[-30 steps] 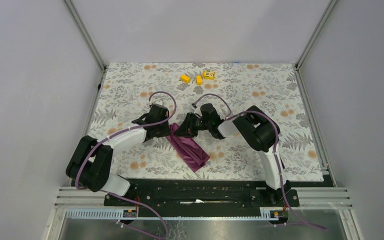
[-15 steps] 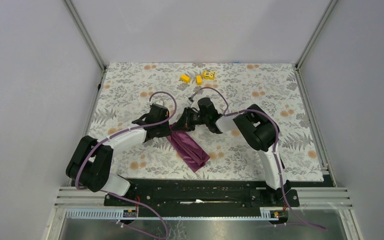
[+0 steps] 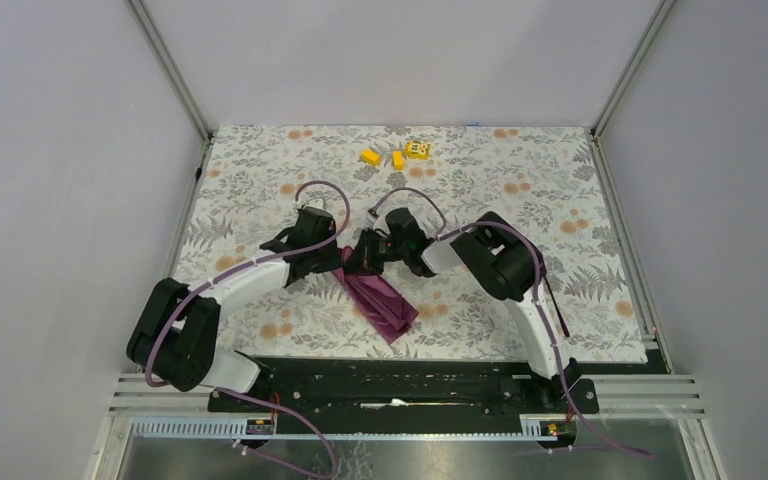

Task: Fold the napkin into a case and place the utensils inside
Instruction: Grasp the top corner of the smaller rectangle folded napkin from the folded napkin.

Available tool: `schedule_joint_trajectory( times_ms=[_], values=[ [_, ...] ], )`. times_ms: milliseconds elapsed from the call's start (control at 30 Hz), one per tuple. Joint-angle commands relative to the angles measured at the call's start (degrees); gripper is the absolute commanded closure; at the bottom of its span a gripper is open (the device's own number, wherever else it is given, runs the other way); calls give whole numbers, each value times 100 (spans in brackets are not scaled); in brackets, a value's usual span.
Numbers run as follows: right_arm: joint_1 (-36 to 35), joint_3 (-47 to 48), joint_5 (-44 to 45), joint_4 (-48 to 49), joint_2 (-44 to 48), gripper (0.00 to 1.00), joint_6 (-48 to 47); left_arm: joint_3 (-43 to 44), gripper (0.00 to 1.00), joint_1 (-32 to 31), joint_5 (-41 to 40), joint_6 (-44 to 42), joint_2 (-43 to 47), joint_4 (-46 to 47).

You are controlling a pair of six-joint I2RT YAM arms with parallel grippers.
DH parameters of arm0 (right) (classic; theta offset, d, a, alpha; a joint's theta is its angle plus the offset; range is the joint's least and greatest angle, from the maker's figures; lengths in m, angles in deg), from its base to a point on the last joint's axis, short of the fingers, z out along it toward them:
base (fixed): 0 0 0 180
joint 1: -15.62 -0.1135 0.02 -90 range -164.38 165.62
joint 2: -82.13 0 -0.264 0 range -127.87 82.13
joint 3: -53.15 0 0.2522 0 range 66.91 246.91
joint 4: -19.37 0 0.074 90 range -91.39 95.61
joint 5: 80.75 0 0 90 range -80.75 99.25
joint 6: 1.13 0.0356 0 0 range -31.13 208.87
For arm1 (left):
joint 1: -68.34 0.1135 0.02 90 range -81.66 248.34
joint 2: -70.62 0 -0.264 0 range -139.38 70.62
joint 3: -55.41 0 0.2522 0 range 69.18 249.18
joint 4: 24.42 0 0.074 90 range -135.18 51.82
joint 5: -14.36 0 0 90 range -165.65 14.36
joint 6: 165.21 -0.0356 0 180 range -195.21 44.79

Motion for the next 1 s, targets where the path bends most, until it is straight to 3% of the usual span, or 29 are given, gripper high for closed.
schedule_joint_trajectory(
  times_ms=[0, 133, 233, 467, 967],
  values=[
    [-173, 177, 247, 274, -161, 86, -115, -32, 100, 31, 146, 248, 182, 473],
    [-242, 231, 417, -12, -182, 86, -322, -175, 100, 28, 231, 570, 164, 486],
    [32, -354, 360, 309, 227, 79, -203, -247, 100, 50, -56, 615, 231, 266],
    [411, -598, -115, -139, 783, 69, -547, -543, 100, 90, -181, 554, 457, 362],
    [451, -84, -182, -440, 839, 61, -722, -351, 100, 107, -49, 332, 341, 431]
  ],
)
